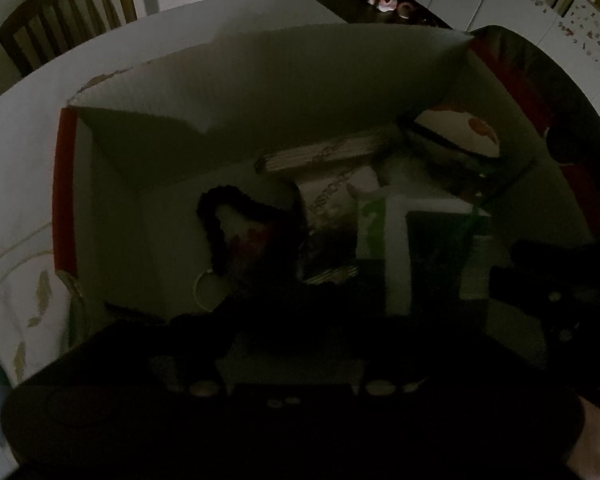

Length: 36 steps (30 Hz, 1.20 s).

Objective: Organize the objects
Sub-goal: 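Lower both held items into the cardboard box and open both tools, then withdraw both tools from the box back to the table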

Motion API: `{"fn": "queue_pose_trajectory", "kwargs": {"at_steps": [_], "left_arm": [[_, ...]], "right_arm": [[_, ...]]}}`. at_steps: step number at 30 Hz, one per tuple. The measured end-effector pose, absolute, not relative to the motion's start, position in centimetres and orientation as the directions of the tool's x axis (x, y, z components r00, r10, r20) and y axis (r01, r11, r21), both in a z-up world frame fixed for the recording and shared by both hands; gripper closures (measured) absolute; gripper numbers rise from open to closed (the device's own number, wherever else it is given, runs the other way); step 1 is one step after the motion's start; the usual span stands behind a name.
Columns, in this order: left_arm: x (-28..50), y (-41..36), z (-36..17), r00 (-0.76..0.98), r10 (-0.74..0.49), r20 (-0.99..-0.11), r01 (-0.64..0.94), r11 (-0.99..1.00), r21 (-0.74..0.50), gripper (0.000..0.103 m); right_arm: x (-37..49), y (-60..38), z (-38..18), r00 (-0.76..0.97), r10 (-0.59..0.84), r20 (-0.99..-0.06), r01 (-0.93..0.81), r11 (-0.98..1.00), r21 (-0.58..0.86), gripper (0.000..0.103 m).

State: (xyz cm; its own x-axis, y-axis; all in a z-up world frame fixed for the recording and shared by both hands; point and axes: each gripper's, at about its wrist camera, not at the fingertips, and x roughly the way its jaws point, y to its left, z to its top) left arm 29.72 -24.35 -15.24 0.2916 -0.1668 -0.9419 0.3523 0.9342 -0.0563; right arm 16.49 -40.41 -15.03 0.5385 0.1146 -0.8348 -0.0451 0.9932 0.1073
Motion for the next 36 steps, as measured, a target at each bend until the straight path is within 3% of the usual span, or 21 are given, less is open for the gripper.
{"fn": "queue_pose_trajectory", "kwargs": {"at_steps": [9, 14, 21, 23, 25, 30, 36], "left_arm": [[29.1, -24.3, -14.5, 0.316, -0.181, -0.931, 0.363, 0.930, -0.057, 0.037], [28.0, -24.9, -13.4, 0.354, -0.205, -0.913, 0.375, 0.925, -0.062, 0.026], [27.1, -24.7, -11.8, 0.383, -0.216, -0.898, 0.366, 0.928, -0.068, 0.023], [26.6, -24.4, -11.3, 0.390, -0.225, -0.893, 0.367, 0.927, -0.074, 0.021], [26.2, -24.0, -10.8, 0.402, -0.230, -0.886, 0.365, 0.928, -0.076, 0.021], [25.4, -22.8, -9.7, 0.437, -0.266, -0.859, 0.365, 0.926, -0.101, 0.019], [23.7, -21.1, -7.2, 0.493, -0.304, -0.815, 0.364, 0.923, -0.124, 0.015]], "right_arm": [[15.7, -40.6, -14.1, 0.560, 0.118, -0.820, -0.047, 0.993, 0.111, 0.076], [15.0, -40.8, -13.0, 0.584, 0.135, -0.800, -0.053, 0.990, 0.128, 0.074], [14.2, -40.5, -11.9, 0.606, 0.137, -0.784, -0.062, 0.990, 0.125, 0.072], [13.9, -40.4, -11.6, 0.612, 0.141, -0.778, -0.064, 0.990, 0.130, 0.068], [13.5, -40.2, -11.2, 0.622, 0.143, -0.770, -0.066, 0.989, 0.131, 0.055], [12.7, -39.5, -9.9, 0.646, 0.147, -0.749, -0.078, 0.989, 0.127, 0.054], [11.5, -38.5, -8.3, 0.672, 0.163, -0.722, -0.092, 0.986, 0.136, 0.046]]}}
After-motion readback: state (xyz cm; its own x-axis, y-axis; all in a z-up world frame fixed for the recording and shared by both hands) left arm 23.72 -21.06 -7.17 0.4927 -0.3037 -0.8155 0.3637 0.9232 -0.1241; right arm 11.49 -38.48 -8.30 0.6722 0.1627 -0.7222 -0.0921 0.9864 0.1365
